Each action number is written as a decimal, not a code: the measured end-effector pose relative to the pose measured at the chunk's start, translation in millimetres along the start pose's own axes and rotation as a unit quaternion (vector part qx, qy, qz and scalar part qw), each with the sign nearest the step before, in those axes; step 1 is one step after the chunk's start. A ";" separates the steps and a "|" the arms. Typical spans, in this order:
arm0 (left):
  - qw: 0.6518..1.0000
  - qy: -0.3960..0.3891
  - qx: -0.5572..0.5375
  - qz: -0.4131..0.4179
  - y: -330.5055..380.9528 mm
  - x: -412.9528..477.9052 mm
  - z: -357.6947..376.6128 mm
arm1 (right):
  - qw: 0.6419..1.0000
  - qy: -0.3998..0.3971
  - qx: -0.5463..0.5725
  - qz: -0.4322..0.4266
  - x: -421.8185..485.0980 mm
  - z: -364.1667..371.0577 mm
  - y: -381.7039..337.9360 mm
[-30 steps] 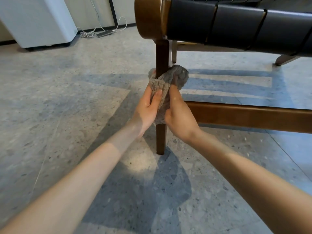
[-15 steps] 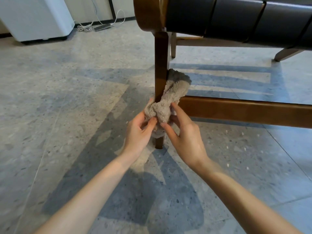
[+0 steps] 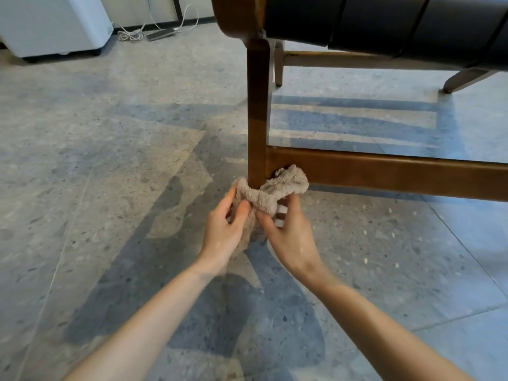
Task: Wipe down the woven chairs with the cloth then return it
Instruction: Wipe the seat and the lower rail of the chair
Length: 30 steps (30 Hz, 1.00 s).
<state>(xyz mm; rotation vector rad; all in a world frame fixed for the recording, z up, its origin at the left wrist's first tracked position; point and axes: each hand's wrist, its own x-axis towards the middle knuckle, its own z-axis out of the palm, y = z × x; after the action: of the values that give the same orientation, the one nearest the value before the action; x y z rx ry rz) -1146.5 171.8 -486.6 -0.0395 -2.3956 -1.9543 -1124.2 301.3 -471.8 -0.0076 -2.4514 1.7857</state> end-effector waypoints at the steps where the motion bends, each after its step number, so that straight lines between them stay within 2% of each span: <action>1: 1.000 0.004 -0.007 -0.002 4.5 6.4 1.3 | 1.000 -0.013 0.005 0.020 5.9 0.8 -2.2; 3: 1.000 0.000 0.001 0.012 13.3 20.4 3.1 | 0.997 -0.048 0.018 0.056 17.2 2.0 -9.2; 6: 1.000 -0.016 0.011 0.021 20.0 35.9 3.2 | 0.994 -0.091 0.006 0.066 30.4 5.3 -14.6; 15: 0.997 -0.063 0.030 -0.032 -10.7 26.2 5.6 | 0.987 -0.112 -0.117 0.021 37.0 15.5 9.5; 21: 0.994 -0.051 0.080 -0.046 -35.1 10.4 6.5 | 0.965 -0.162 -0.197 0.059 24.1 18.7 35.8; 23: 0.997 -0.025 0.068 -0.041 -36.4 8.8 5.1 | 0.971 -0.129 -0.180 0.085 20.1 13.3 39.1; 25: 0.998 0.011 0.051 -0.038 -35.1 8.4 2.7 | 0.983 -0.035 -0.151 0.094 11.0 6.2 39.9; 28: 0.997 0.065 0.025 -0.031 -28.2 7.5 3.9 | 0.993 0.093 -0.062 0.044 -3.3 2.6 35.2; 30: 0.996 0.094 -0.003 -0.014 -20.3 9.0 8.9 | 0.994 0.103 -0.013 0.022 -2.8 6.4 30.4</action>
<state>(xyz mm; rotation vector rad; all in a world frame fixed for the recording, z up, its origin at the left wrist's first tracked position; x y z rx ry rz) -1156.7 176.3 -507.7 0.1707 -2.2831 -1.8843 -1123.8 304.4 -502.8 -0.2362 -2.3466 1.6754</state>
